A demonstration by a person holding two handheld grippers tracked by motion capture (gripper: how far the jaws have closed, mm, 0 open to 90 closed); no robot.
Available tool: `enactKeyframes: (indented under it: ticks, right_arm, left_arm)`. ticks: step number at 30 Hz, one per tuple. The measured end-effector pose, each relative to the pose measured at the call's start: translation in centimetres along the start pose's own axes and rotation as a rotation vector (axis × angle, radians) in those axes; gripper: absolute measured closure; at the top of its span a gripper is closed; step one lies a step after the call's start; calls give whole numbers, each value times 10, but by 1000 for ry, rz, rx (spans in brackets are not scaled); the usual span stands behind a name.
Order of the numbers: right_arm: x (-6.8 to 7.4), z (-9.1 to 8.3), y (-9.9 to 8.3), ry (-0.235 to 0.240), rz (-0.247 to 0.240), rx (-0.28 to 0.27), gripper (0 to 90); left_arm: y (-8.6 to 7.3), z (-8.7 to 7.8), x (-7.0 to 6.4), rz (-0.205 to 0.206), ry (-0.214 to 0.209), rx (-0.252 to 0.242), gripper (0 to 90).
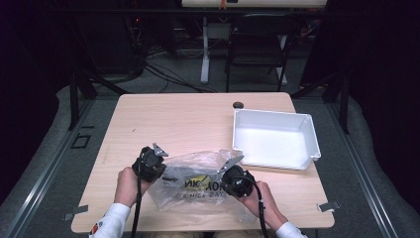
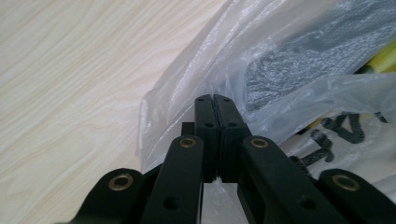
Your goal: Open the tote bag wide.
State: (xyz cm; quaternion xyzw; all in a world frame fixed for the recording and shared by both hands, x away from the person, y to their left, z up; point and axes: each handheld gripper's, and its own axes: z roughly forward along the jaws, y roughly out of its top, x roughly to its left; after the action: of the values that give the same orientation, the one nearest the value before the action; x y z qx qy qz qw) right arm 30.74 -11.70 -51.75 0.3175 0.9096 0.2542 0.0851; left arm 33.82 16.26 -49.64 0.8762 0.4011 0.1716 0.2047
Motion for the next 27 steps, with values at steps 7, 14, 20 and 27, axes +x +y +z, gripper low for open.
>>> enactKeyframes:
  ticks: [7, 14, 20, 27]
  right_arm:
    - [-6, 4, -3, -4, 19, 24, 900]
    - [-16, 12, -6, -49, 40, 47, 900]
    - [-21, 12, -3, -89, 65, 14, 853]
    - [-32, 18, -5, -80, 96, 48, 778]
  left_arm:
    - [-4, 1, 12, -29, 42, -19, 897]
    - [-10, 6, 29, -66, 82, -19, 898]
    - [-10, 11, 39, -78, 125, -13, 898]
    - [-11, 31, 49, -85, 149, 40, 897]
